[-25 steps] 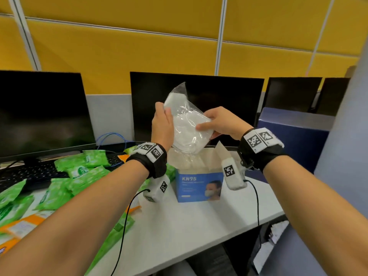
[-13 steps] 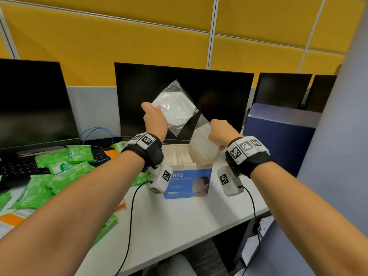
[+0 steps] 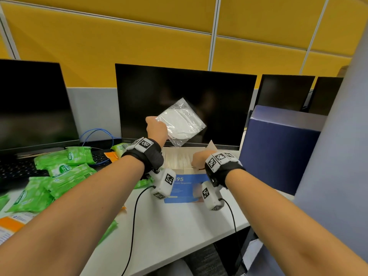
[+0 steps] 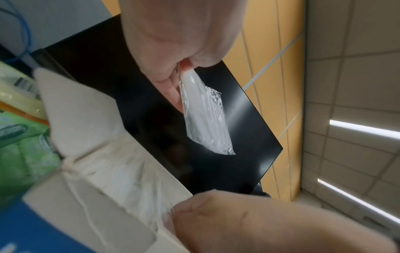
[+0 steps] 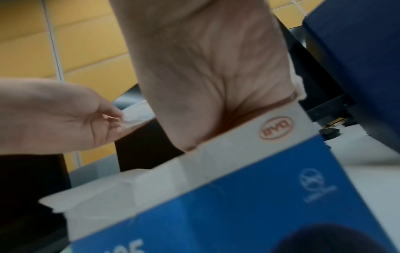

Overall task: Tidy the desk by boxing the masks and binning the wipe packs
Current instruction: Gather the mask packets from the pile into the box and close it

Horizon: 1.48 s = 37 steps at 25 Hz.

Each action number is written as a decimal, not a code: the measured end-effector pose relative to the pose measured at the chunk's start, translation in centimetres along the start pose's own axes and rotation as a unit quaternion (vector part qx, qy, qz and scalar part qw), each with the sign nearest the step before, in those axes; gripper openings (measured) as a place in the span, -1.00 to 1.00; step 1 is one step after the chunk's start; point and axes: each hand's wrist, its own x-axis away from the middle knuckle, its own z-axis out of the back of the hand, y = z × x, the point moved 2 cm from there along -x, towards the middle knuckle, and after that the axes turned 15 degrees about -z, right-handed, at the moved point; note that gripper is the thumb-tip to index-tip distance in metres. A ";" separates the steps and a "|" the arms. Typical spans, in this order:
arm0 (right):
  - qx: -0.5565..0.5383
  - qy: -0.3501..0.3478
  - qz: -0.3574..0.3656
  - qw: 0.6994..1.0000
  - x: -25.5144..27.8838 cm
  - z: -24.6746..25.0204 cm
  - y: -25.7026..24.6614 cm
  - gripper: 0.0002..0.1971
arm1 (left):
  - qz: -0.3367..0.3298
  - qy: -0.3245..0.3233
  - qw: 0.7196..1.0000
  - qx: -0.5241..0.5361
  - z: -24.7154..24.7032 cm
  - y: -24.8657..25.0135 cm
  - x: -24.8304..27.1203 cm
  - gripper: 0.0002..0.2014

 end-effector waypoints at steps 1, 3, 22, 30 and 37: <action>-0.056 -0.012 -0.023 0.998 0.0 0.0 0.3 -0.61 | 0.019 -0.004 1.000 0.011 -0.1 -1.0 -0.4 -0.61; -0.157 -0.032 -0.037 0.986 0.6 0.9 0.4 -0.59 | 0.037 -0.018 0.999 0.013 -0.3 -2.8 -0.9 -0.58; -0.036 0.302 0.086 0.949 3.5 7.4 2.7 -0.83 | -0.135 -0.470 0.766 -0.417 -6.0 -3.2 6.4 -0.44; 0.087 0.231 0.068 0.967 2.7 3.9 0.3 -0.77 | -0.154 -0.460 0.741 -0.463 -4.6 -4.8 6.5 -0.48; -0.051 -0.016 0.058 0.997 0.0 -0.3 0.2 -0.59 | -0.093 -0.360 0.745 -0.554 -3.3 -4.9 6.8 -0.48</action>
